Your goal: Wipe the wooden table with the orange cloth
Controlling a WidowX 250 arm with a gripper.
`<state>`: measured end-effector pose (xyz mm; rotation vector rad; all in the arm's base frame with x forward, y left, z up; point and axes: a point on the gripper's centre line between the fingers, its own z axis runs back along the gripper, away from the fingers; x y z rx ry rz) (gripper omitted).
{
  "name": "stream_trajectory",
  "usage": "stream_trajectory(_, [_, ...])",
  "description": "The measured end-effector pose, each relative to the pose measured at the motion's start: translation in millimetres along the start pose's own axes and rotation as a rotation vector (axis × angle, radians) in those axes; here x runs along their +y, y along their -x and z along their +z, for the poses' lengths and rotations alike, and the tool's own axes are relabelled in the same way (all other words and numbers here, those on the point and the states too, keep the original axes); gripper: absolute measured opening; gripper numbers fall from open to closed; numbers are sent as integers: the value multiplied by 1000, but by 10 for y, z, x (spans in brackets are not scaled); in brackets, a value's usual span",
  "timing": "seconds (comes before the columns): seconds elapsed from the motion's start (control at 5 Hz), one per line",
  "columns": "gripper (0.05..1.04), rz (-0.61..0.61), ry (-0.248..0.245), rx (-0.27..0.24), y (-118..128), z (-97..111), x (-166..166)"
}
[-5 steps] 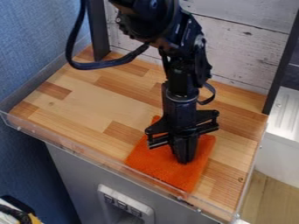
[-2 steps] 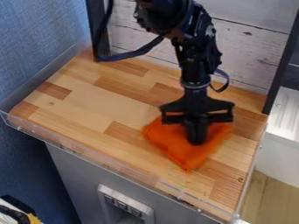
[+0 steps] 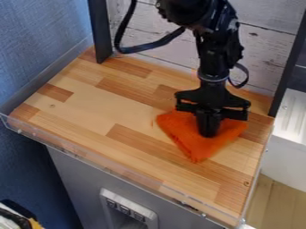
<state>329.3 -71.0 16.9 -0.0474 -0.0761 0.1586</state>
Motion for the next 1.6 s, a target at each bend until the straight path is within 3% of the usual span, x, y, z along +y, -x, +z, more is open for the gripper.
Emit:
stream_trajectory(0.4, [59,-136,-63,20,-141,2,-51])
stream_trajectory(1.0, [81,-208,-74,82,-257,22,119])
stream_trajectory(1.2, [232,-210,-64,108,-288,97,162])
stream_trajectory(1.4, [481,-206,-53,141,-340,190,333])
stream_trajectory(1.6, [777,-198,-35,135,-448,430,601])
